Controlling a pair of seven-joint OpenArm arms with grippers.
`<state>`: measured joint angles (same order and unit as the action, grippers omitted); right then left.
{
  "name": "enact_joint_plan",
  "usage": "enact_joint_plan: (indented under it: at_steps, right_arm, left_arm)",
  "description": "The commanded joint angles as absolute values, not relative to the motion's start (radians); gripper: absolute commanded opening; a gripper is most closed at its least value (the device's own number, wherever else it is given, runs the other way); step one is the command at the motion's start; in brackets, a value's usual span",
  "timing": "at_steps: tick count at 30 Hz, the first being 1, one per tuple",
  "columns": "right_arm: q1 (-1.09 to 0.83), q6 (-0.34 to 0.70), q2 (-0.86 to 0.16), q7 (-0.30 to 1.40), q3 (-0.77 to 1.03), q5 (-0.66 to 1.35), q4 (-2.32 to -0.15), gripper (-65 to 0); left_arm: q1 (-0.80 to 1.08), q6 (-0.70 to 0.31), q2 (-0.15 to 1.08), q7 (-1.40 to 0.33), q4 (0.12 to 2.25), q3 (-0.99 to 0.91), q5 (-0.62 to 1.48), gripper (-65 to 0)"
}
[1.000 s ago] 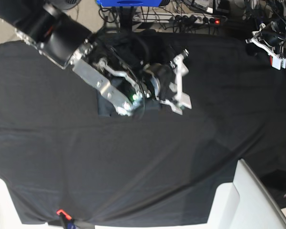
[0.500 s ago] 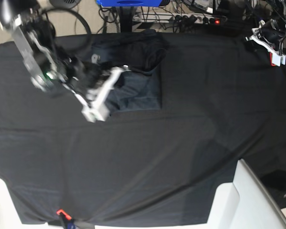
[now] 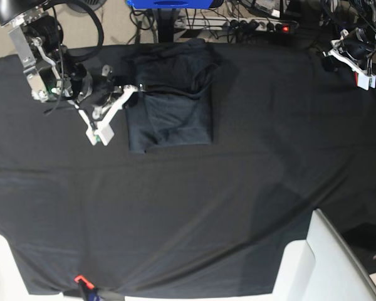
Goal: Fold the T-shirt properly
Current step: 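Pull the grasped fabric with the right gripper to square the shirt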
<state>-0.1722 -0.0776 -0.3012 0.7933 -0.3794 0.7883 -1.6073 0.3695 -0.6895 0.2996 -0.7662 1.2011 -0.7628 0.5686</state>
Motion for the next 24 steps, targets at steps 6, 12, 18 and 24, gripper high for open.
enact_joint_plan:
  at_steps: [6, 12, 18, 24]
  right_arm:
    - [-0.154, -0.068, -0.277, 0.783, -0.378, 0.800, -1.606, -64.2]
    - [-0.076, -0.076, -0.246, 0.783, -0.496, 0.800, -1.584, -64.2]
    - [0.033, -0.076, -0.163, 0.783, -0.568, 0.800, -1.469, -64.1]
    - [0.133, -0.076, -0.085, 0.783, -0.628, 0.800, -1.376, -64.1]
  left_arm:
    - [0.374, -0.698, 0.318, -0.750, 1.214, -0.766, 0.581, -65.0]
    - [0.374, -0.698, 0.318, -0.750, 1.214, -0.766, 0.581, -65.0]
    - [0.381, -0.698, 0.318, -0.750, 1.214, -0.773, 0.581, -65.0]
    - [0.383, -0.698, 0.318, -0.750, 1.214, -0.773, 0.581, -65.0]
